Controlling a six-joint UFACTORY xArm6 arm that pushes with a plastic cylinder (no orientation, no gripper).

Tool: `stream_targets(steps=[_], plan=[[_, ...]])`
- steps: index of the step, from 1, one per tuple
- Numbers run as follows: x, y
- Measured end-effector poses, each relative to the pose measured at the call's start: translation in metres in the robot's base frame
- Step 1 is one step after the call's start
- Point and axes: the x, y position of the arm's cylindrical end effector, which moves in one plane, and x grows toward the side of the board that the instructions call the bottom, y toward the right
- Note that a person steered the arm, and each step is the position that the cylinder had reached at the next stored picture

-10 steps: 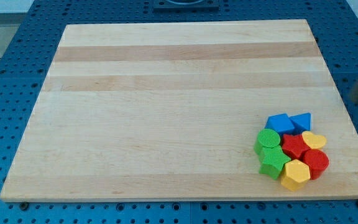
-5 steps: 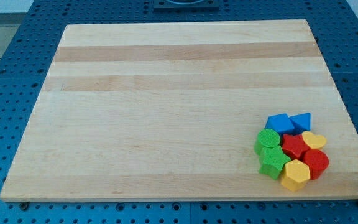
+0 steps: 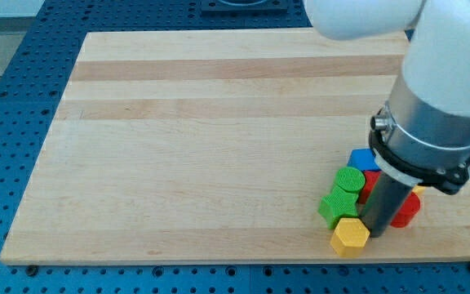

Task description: Separate the green star from the green circle

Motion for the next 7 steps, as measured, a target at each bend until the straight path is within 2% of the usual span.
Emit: stream_targets(steps=[1, 2, 3, 5, 6, 7], plan=[[0.004, 0.016], [-0.014, 0.006], [-0.036, -0.037], [-0.073, -0.194], [-0.103, -0.220], [-0.162, -0.204]])
